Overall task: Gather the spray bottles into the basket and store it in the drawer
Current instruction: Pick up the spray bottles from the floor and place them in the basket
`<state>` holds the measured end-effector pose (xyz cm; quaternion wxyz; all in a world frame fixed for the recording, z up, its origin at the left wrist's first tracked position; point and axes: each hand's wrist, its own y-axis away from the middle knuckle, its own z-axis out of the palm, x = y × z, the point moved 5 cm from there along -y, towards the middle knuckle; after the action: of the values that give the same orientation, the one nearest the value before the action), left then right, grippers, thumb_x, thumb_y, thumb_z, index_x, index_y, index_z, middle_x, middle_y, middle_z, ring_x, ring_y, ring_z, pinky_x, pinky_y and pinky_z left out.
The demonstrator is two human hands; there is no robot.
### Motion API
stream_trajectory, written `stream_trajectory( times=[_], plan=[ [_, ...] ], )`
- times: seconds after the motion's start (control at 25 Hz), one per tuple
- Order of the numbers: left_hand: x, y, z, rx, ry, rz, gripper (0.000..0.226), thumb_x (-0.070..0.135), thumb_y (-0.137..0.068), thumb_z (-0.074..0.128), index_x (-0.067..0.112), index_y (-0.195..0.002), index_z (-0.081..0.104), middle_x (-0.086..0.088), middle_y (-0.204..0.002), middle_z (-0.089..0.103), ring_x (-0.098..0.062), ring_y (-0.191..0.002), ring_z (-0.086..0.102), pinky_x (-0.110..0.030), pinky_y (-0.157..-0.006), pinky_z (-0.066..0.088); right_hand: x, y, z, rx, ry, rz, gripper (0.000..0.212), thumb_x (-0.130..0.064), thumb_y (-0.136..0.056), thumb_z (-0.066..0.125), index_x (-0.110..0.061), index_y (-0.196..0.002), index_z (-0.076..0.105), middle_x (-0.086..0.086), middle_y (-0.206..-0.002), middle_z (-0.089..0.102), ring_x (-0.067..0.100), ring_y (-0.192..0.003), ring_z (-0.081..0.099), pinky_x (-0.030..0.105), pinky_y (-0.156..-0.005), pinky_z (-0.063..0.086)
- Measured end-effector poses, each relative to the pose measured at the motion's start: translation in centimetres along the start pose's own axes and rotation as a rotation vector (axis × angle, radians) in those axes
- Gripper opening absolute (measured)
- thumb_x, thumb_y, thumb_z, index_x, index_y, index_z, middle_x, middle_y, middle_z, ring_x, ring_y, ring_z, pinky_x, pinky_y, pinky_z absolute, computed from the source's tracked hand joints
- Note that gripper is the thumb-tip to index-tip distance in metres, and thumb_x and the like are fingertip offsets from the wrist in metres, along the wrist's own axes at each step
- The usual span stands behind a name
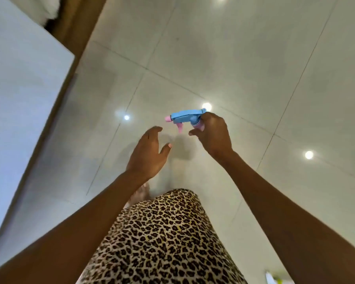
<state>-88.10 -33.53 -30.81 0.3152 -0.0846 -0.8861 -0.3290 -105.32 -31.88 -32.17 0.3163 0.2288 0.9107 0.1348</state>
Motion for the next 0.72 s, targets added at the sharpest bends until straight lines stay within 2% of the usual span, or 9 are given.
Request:
stream_trajectory(
  times=[0.08,0.2,0.28,0.36,0.4,0.48,0.56,0.64,0.72],
  plan=[
    [3.5,2.4,-4.8,0.049,0.100,0.029,0.050,0.029,-0.090,0.052,0.016,-0.136,0.035,-0.003,-0.142,0.044,-0.021,-0.125,0.046,-0.025,-0.096,0.035,-6.0,2.1,-4.7,0.074,-0.229,-0.019,0.039,-0.010,-0.064,0.081,-0.003,-0.098,0.063,0.012,-0.090,0.069,0.023,-0.077,0.058,0.014,-0.060,0.032],
    [8.2,6.9,-12.5,0.147,0.259,0.077,0.040,0.029,-0.089,0.054,0.018,-0.126,0.044,-0.001,-0.127,0.058,-0.017,-0.117,0.054,-0.022,-0.088,0.037,-14.7,6.1,-10.6,0.093,-0.485,-0.048,0.065,-0.013,-0.062,0.083,-0.016,-0.118,0.052,-0.011,-0.085,0.065,0.009,-0.078,0.061,-0.002,-0.066,0.040],
    [10.8,10.3,-17.9,0.207,0.364,0.098,0.038,0.026,-0.087,0.057,0.017,-0.123,0.046,0.001,-0.120,0.062,-0.013,-0.111,0.058,-0.020,-0.087,0.041,-20.8,8.6,-14.7,0.100,-0.571,-0.123,0.075,-0.014,-0.064,0.083,-0.025,-0.126,0.042,-0.020,-0.084,0.062,0.002,-0.079,0.064,0.001,-0.073,0.046],
    [12.6,14.5,-23.6,0.295,0.429,0.108,0.036,0.022,-0.086,0.059,0.017,-0.120,0.049,0.007,-0.109,0.062,-0.008,-0.102,0.060,-0.011,-0.084,0.042,-26.9,11.4,-18.3,0.089,-0.561,-0.224,0.066,-0.014,-0.069,0.080,-0.024,-0.125,0.046,-0.014,-0.088,0.064,0.005,-0.081,0.065,0.013,-0.077,0.053],
    [13.3,16.5,-26.5,0.349,0.451,0.115,0.033,0.021,-0.086,0.059,0.017,-0.118,0.051,0.010,-0.104,0.062,-0.005,-0.095,0.061,-0.004,-0.079,0.042,-30.1,12.7,-20.0,0.074,-0.562,-0.279,0.060,-0.012,-0.071,0.079,-0.021,-0.122,0.050,-0.010,-0.091,0.064,0.005,-0.081,0.064,0.014,-0.077,0.054],
    [13.9,20.2,-31.9,0.466,0.474,0.111,0.025,0.021,-0.089,0.056,0.016,-0.113,0.056,0.011,-0.096,0.061,-0.001,-0.084,0.059,0.002,-0.070,0.041,-35.9,15.0,-22.4,0.015,-0.575,-0.365,0.051,-0.012,-0.073,0.077,-0.015,-0.118,0.054,-0.006,-0.094,0.064,0.004,-0.081,0.063,0.005,-0.074,0.050],
    [13.8,23.5,-36.5,0.536,0.491,0.087,0.022,0.023,-0.092,0.049,0.014,-0.110,0.058,0.007,-0.094,0.063,-0.007,-0.082,0.061,-0.004,-0.069,0.044,-41.2,17.1,-23.9,-0.042,-0.536,-0.427,0.044,-0.013,-0.074,0.076,-0.011,-0.114,0.057,-0.004,-0.095,0.065,0.008,-0.085,0.062,0.000,-0.071,0.046],
    [13.2,26.9,-40.2,0.601,0.525,0.079,0.025,0.023,-0.095,0.042,0.011,-0.111,0.058,-0.003,-0.099,0.067,-0.020,-0.089,0.064,-0.024,-0.078,0.050,-46.2,19.3,-24.8,-0.058,-0.469,-0.496,0.035,-0.018,-0.073,0.077,-0.008,-0.104,0.062,-0.002,-0.090,0.064,0.011,-0.084,0.060,0.000,-0.066,0.045],
    [11.9,30.4,-43.9,0.693,0.551,0.080,0.025,0.019,-0.096,0.039,0.011,-0.113,0.056,-0.004,-0.102,0.067,-0.021,-0.091,0.064,-0.032,-0.081,0.050,-51.3,21.3,-25.0,-0.052,-0.376,-0.567,0.031,-0.024,-0.069,0.079,-0.009,-0.093,0.066,0.000,-0.081,0.063,0.012,-0.077,0.056,0.003,-0.059,0.042]
  ],
)
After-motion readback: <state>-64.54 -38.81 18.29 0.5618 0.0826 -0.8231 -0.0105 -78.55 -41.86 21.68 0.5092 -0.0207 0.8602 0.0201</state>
